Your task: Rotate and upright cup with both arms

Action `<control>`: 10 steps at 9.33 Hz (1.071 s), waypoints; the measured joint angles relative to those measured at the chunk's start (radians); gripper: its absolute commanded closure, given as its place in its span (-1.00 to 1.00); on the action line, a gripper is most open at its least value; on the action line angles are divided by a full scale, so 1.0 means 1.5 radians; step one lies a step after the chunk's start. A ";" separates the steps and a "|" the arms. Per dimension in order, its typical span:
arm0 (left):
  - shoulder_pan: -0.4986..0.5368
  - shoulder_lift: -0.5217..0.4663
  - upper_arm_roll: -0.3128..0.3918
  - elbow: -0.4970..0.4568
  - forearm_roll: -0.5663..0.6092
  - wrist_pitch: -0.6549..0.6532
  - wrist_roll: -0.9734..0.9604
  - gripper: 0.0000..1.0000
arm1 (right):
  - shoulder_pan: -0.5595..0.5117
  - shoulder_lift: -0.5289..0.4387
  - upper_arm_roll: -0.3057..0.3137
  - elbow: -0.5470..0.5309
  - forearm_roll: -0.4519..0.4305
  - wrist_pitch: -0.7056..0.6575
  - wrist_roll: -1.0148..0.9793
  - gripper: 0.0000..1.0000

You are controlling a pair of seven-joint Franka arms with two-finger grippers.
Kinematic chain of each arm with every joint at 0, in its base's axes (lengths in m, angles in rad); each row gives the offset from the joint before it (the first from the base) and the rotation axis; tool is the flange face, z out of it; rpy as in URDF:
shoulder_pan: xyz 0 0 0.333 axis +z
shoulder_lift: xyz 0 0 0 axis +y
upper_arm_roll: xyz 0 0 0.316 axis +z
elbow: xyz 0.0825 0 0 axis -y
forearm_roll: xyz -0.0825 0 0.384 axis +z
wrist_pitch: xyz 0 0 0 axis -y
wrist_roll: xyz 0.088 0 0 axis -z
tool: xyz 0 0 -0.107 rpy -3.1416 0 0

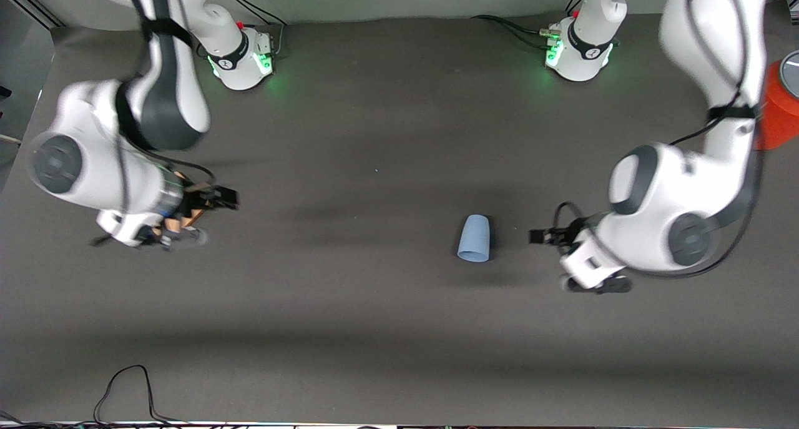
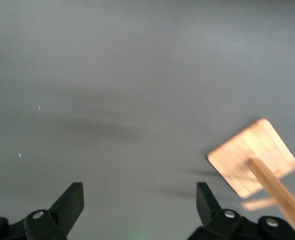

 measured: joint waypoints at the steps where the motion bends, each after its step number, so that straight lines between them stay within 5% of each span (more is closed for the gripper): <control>1: -0.009 0.050 0.001 0.025 0.006 0.022 -0.018 -1.00 | 0.000 -0.027 -0.019 0.011 -0.013 -0.032 0.000 -1.00; 3: -0.005 0.119 0.007 0.045 0.006 0.059 -0.029 -1.00 | 0.001 -0.047 -0.044 0.064 -0.031 -0.085 0.001 -1.00; 6: -0.007 0.137 0.005 0.055 -0.005 0.125 -0.051 -1.00 | 0.005 -0.048 -0.063 0.132 -0.041 -0.153 0.001 -1.00; 10: -0.040 0.171 -0.001 0.055 -0.049 0.176 -0.092 -1.00 | 0.009 -0.048 -0.064 0.143 -0.051 -0.166 0.001 -1.00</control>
